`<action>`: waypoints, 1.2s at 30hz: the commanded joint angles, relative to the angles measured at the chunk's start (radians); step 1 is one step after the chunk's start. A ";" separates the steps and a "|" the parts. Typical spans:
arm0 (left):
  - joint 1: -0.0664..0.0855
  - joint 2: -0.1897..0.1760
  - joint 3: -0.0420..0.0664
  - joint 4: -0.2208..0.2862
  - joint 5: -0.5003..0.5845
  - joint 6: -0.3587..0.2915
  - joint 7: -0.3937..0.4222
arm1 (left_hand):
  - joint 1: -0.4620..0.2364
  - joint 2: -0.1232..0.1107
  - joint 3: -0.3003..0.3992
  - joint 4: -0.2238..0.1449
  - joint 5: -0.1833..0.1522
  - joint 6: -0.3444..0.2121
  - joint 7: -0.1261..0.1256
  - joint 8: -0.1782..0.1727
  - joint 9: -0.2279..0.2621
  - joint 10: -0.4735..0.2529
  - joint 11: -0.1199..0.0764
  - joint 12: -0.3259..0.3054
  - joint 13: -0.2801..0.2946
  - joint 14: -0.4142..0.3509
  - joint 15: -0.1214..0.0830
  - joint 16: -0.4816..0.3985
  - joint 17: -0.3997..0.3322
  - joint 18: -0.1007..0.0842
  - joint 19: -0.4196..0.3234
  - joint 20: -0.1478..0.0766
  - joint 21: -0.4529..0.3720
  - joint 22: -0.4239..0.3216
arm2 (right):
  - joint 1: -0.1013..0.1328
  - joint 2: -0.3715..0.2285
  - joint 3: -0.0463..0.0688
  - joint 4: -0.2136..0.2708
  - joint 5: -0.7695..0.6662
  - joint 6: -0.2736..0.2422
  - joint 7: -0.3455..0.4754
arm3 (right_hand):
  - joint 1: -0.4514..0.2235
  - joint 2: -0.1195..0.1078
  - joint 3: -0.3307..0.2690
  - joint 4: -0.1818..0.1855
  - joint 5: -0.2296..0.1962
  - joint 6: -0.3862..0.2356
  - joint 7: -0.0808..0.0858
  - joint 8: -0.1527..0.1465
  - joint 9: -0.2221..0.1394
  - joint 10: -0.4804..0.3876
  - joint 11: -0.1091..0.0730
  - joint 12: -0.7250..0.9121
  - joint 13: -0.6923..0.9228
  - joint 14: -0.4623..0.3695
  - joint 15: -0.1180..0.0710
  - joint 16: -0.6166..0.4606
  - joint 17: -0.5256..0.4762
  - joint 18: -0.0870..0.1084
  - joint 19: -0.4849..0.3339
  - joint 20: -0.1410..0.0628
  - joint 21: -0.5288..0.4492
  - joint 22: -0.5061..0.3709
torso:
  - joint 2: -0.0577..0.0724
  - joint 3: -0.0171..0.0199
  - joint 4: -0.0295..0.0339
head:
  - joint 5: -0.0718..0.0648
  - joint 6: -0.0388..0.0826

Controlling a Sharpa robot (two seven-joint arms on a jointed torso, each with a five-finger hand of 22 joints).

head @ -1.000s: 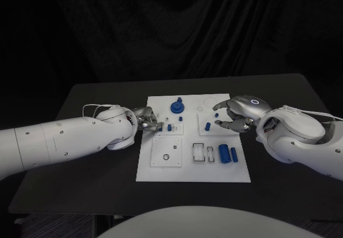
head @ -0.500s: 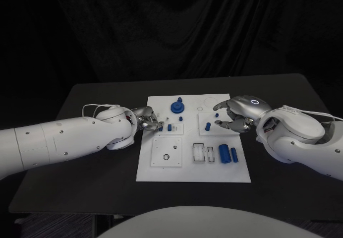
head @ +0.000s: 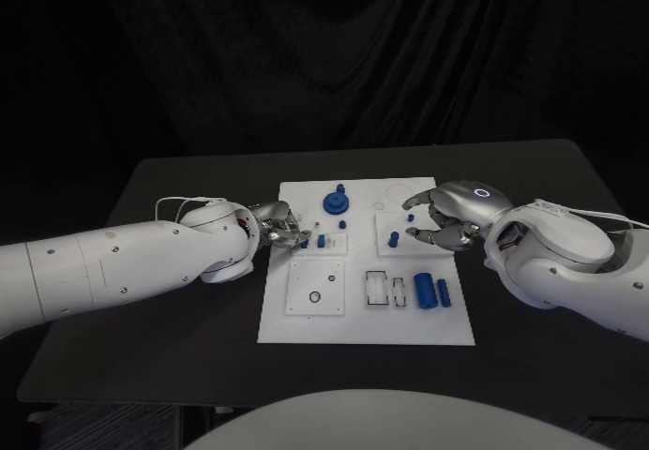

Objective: Assemble the parts on the task board

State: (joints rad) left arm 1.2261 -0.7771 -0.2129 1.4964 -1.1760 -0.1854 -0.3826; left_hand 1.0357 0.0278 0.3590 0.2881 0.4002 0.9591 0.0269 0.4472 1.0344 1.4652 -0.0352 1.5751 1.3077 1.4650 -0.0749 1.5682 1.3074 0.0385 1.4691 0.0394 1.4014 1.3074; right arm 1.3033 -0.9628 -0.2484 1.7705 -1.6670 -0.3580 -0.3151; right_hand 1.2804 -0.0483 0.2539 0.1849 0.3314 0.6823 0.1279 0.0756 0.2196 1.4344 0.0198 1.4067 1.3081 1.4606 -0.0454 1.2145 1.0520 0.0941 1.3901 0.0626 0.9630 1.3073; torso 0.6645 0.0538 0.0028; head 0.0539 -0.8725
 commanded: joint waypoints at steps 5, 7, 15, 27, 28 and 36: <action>-0.002 -0.002 0.001 0.001 0.002 0.009 0.021 | -0.003 -0.017 -0.002 0.003 -0.037 -0.012 0.004 -0.002 0.011 0.106 0.000 -0.004 0.263 0.106 -0.004 0.003 0.263 0.005 -0.004 -0.005 -0.004 0.206 | -0.002 0.000 0.000 0.000 -0.003 0.006 -0.016 | -0.001 0.010 0.001 0.003 0.007 0.009 0.001 0.004 -0.002 -0.006 0.002 -0.004 0.086 -0.006 -0.002 -0.004 -0.001 0.019 -0.005 -0.001 -0.006 0.085 | 0.000 0.0001 0.0005 | 0.001 0.000; -0.003 -0.002 0.001 0.001 0.002 0.008 0.019 | -0.011 -0.016 -0.008 0.004 -0.061 -0.010 0.005 -0.005 0.013 0.106 0.000 -0.004 0.263 0.106 -0.003 0.003 0.263 0.005 -0.004 -0.004 -0.004 0.206 | -0.002 0.000 0.001 0.001 -0.003 0.006 -0.016 | -0.001 0.010 0.001 0.003 0.008 0.009 0.001 0.004 -0.002 -0.006 0.002 -0.004 0.085 -0.006 -0.002 -0.003 0.000 0.019 -0.006 -0.002 -0.008 0.085 | 0.000 -0.0001 0.0001 | 0.002 0.000; -0.006 -0.004 0.000 0.000 0.002 0.002 0.013 | -0.025 -0.011 -0.018 0.005 -0.088 -0.004 0.005 -0.009 0.016 0.106 0.001 -0.004 0.263 0.106 -0.002 0.003 0.263 0.004 -0.002 -0.003 -0.001 0.207 | -0.003 0.000 0.001 0.001 -0.003 0.011 -0.019 | 0.004 0.009 0.003 0.000 0.011 0.011 0.001 0.004 -0.004 -0.006 0.002 -0.005 0.085 -0.006 -0.003 -0.005 -0.002 0.019 -0.005 -0.002 -0.009 0.084 | 0.001 -0.0002 0.0008 | 0.002 0.000; -0.008 -0.003 0.000 0.000 0.002 -0.003 0.008 | -0.033 -0.006 -0.025 0.005 -0.103 0.004 0.004 -0.011 0.018 0.106 0.000 -0.004 0.263 0.106 -0.003 0.003 0.263 0.003 0.000 -0.004 0.002 0.208 | -0.003 0.000 0.001 0.000 -0.003 0.018 -0.023 | 0.009 0.008 0.007 -0.003 0.017 0.012 0.001 0.003 -0.007 -0.007 0.002 -0.006 0.084 -0.006 -0.003 -0.006 -0.003 0.020 -0.005 -0.002 -0.011 0.084 | 0.001 -0.0003 0.0002 | 0.005 0.000; -0.009 -0.003 0.000 0.000 0.002 -0.003 0.008 | -0.034 -0.006 -0.026 0.005 -0.105 0.004 0.004 -0.012 0.018 0.106 0.000 -0.004 0.263 0.106 -0.003 0.003 0.263 0.003 0.000 -0.004 0.002 0.208 | -0.003 0.000 0.001 0.000 -0.003 0.019 -0.023 | 0.011 0.007 0.008 -0.004 0.019 0.012 0.001 0.002 -0.008 -0.007 0.002 -0.006 0.084 -0.006 -0.003 -0.007 -0.003 0.020 -0.005 -0.002 -0.013 0.083 | 0.000 -0.0002 0.0000 | 0.005 0.000; -0.009 -0.004 0.000 0.000 0.002 0.000 0.007 | -0.086 0.005 -0.065 0.007 -0.155 0.013 0.004 -0.027 0.022 0.106 0.000 -0.004 0.263 0.106 -0.003 0.003 0.263 0.003 0.001 -0.004 0.003 0.208 | -0.003 -0.001 0.001 0.001 -0.003 0.023 -0.027 | 0.012 0.007 0.009 -0.005 0.021 0.013 0.001 0.002 -0.009 -0.007 0.002 -0.006 0.084 -0.006 -0.003 -0.007 -0.003 0.020 -0.004 -0.002 -0.014 0.083 | 0.000 0.0000 0.0002 | 0.005 0.000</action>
State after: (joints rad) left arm 1.2200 -0.7813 -0.2123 1.4951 -1.1763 -0.1870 -0.3814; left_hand 0.9530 0.0334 0.2962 0.2952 0.2482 0.9652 0.0289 0.4229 1.0555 1.4651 -0.0350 1.5751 1.3077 1.4651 -0.0749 1.5682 1.3074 0.0379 1.4690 0.0395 1.4015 1.3074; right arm 1.3028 -0.9632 -0.2483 1.7702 -1.6666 -0.3437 -0.3218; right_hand 1.2843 -0.0444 0.2567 0.1820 0.3489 0.6893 0.1278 0.0756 0.2117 1.4344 0.0198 1.4067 1.3076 1.4606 -0.0454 1.2146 1.0501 0.0941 1.3901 0.0626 0.9551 1.3073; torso 0.6649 0.0535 0.0033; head 0.0595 -0.8726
